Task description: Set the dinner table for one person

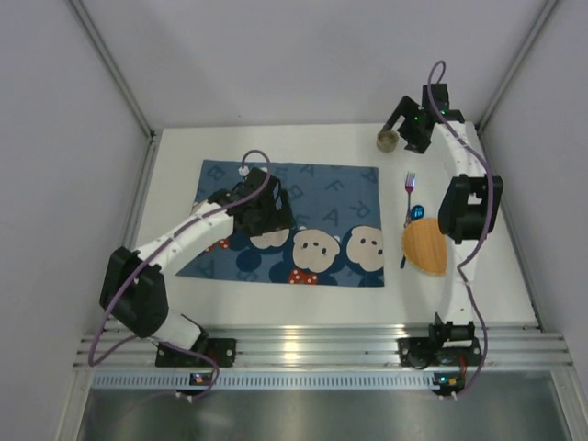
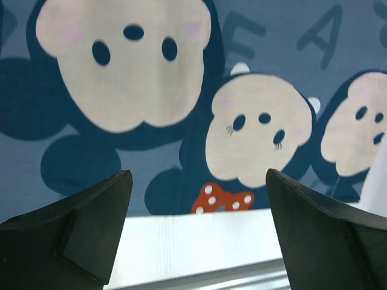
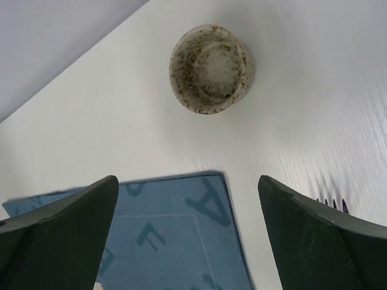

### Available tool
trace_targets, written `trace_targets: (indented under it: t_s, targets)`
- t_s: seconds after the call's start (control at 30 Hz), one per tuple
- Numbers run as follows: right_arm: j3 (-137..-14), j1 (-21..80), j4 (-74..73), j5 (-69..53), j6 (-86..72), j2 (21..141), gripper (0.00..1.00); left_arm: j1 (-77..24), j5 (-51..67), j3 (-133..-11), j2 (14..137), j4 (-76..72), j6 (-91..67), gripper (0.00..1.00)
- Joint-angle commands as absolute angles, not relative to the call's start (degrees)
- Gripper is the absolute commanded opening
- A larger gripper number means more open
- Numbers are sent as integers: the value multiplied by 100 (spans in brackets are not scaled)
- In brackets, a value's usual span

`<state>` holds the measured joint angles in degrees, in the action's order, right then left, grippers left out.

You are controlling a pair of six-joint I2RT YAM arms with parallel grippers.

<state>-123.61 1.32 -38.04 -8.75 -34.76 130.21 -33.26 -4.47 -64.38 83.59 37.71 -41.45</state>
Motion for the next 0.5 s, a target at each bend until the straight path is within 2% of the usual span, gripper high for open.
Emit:
trace_targets:
  t_s: [0.0, 0.2, 0.47]
  targets:
    - [-12902, 97, -3674, -757, -3683, 13385, 100, -3270, -800, -6898, 9191, 3797, -3780, 97]
    - [-13122, 44, -3612, -308, -3735, 13772, 100, -3234, -414, -7611, 10817, 4034, -3744, 96]
    - [-13639, -263, -3560, -97, -3867, 14413, 96, -3226, -35, -7409, 11100, 3604, -4245, 96]
